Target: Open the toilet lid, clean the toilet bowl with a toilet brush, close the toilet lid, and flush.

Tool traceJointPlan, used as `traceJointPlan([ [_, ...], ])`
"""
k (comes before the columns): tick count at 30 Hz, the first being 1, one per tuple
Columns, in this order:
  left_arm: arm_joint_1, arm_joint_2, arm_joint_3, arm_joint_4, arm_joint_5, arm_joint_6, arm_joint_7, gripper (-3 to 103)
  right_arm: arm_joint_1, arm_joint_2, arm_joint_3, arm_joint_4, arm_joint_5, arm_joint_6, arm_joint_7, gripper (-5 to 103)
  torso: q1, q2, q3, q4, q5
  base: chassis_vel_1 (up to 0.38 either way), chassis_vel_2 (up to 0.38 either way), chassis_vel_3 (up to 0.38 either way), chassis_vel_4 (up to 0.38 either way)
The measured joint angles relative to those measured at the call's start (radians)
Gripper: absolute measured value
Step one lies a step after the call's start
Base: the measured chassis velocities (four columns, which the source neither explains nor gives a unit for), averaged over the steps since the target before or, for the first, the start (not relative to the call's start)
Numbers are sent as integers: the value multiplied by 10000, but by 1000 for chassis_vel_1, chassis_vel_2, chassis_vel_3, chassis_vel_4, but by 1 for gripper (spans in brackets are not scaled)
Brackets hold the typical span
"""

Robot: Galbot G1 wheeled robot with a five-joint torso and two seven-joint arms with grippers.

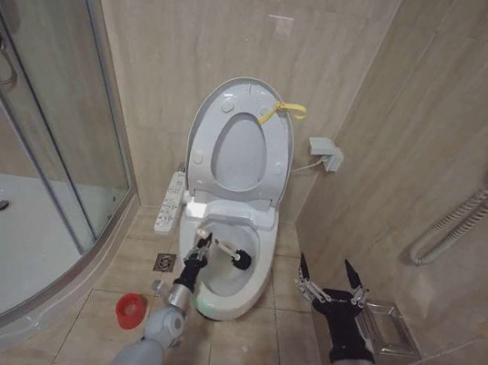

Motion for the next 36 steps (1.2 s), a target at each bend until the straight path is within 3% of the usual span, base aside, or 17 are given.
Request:
traceJointPlan([
  [2,-75,11,-95,587,1433,-446,17,19,0,1,0,0,0,0,0,100,0,0,1,-3,-4,0,0,0,0],
  [3,-121,11,-119,739,1711,-550,19,19,0,0,0,0,0,0,-1,100,0,0,0,-3,-3,0,0,0,0],
  [8,-198,-105,-141,727,1557,-561,-57,19,0,0,0,0,0,0,-1,100,0,0,1,-4,-4,0,0,0,0],
  [12,-273,-146,-73,86,147,-220,-29,19,0,0,0,0,0,0,0,100,1,-1,3,-6,-4,0,0,0,0],
  [16,-285,-70,-69,-336,-572,72,-70,19,0,0,0,0,0,0,0,100,1,0,2,-5,-3,0,0,0,0],
  [21,-517,-31,-105,483,-24,30,127,19,0,0,-1,0,0,0,0,100,1,-1,2,0,-4,0,0,0,0],
  [25,-799,-180,-228,1272,1205,-300,135,19,0,0,0,1,0,0,0,100,0,0,1,-1,-1,0,0,0,0],
  [28,-830,-224,-244,1270,1475,-401,81,19,0,0,0,0,0,0,0,100,0,0,1,-2,-1,0,0,0,0],
  [30,-808,-234,-221,1099,1100,-392,147,19,0,0,0,0,0,0,0,100,1,-1,2,-3,-2,0,0,0,0],
  [32,-731,-231,-159,597,11,-244,371,19,0,0,0,0,0,0,0,100,1,-1,2,-6,-3,0,0,0,0],
  [36,-640,-145,-127,56,-1060,75,604,19,0,0,0,0,0,0,0,100,1,0,2,-2,-1,0,0,0,0],
])
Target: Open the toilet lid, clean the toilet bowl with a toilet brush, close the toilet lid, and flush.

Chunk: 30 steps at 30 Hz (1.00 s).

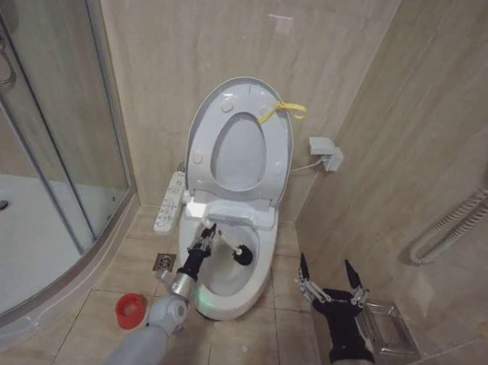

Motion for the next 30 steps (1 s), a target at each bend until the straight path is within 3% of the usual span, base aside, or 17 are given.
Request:
traceJointPlan([
  [2,-3,7,-6,15,2,19,0,19,0,0,0,0,0,0,0,100,0,0,0,1,-1,0,0,0,0],
  [5,-130,21,-165,875,1387,-287,115,19,0,0,0,0,0,0,0,100,0,0,0,-1,-3,0,0,0,0],
  [6,-130,21,-165,875,1387,-287,115,19,0,0,0,0,0,0,0,100,0,0,0,-1,-3,0,0,0,0],
  [8,-184,9,-317,1437,2714,-691,233,19,0,0,0,0,0,0,0,100,0,1,-1,2,0,0,0,0,0],
  [9,-184,9,-317,1437,2714,-691,233,19,0,0,0,0,0,0,0,100,0,1,-1,2,0,0,0,0,0],
  [12,-334,-157,-501,2065,4052,-1284,162,19,0,0,0,0,0,0,0,100,-1,1,-1,-1,-3,0,0,0,0],
  [16,-394,-169,-423,2073,3801,-1347,64,19,0,0,0,0,0,0,0,100,0,0,-1,-2,0,0,0,0,0],
  [20,-391,-250,-147,1302,1582,-748,19,19,1,0,0,0,0,0,0,100,0,0,0,-4,-1,0,0,0,0],
  [21,-391,-250,-147,1302,1582,-748,19,19,1,0,0,0,0,0,0,100,0,0,0,-4,-1,0,0,0,0],
  [24,-302,-208,-67,811,430,-310,29,19,1,0,0,0,0,0,0,100,0,0,-1,0,0,0,0,0,0],
  [28,-339,-142,-141,1264,1080,-445,180,19,0,0,0,0,0,0,0,100,0,0,0,0,-2,0,0,0,0],
  [30,-374,-87,-220,1684,2174,-721,147,19,1,0,0,1,0,0,0,100,0,0,-1,3,0,0,0,0,0],
])
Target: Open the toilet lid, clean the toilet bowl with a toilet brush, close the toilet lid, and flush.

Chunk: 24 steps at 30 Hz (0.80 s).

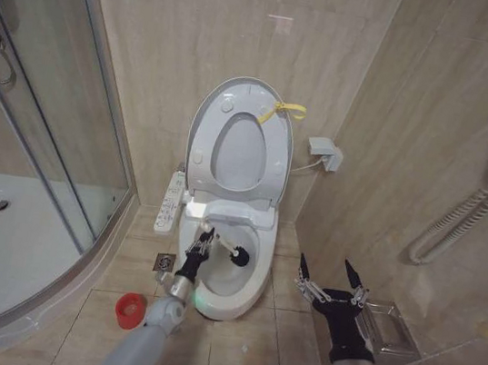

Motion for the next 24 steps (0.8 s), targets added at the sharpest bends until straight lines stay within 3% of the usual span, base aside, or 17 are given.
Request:
traceJointPlan([
  [2,-81,-116,-193,419,1315,-504,-217,19,0,0,0,0,0,0,0,100,0,0,1,1,-1,0,0,0,0],
  [7,-63,-221,-129,297,1475,-641,-316,18,0,0,0,0,0,0,0,100,0,0,1,-5,-2,0,0,0,0],
  [9,-29,-249,7,-69,534,-423,-211,18,0,0,0,0,0,0,0,100,0,-1,1,-6,-2,0,0,0,0],
  [11,75,-241,188,-744,-1109,151,-235,18,0,0,-1,0,0,0,0,100,0,0,1,-6,-1,0,0,0,0],
  [15,130,-193,238,-1083,-1985,490,-222,18,0,0,0,0,0,0,0,100,0,0,1,-3,0,0,0,0,0],
  [17,107,-164,221,-930,-1773,448,-160,18,0,0,0,0,0,0,1,100,0,0,1,-3,-1,0,0,0,0],
  [21,-6,-76,1,-4,-70,-131,-41,18,0,0,0,0,0,0,0,100,0,0,0,-3,-1,0,0,0,0],
  [24,-24,-78,-42,215,560,-425,-196,18,0,0,0,0,0,0,0,100,0,0,1,-1,-1,0,0,0,0],
])
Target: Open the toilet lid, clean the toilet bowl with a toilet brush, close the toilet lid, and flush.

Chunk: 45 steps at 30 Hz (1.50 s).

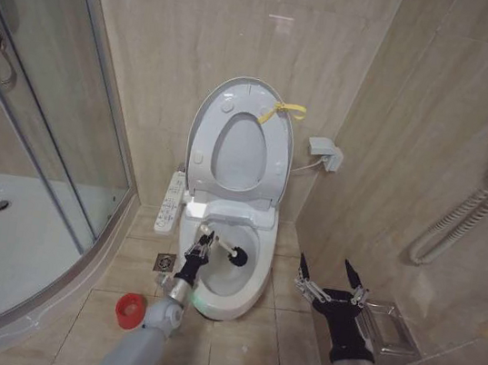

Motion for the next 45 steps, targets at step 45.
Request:
traceJointPlan([
  [45,-651,-459,-58,121,-1831,-363,-996,18,0,0,0,0,0,0,0,100,0,0,0,-2,0,0,0,0,0],
])
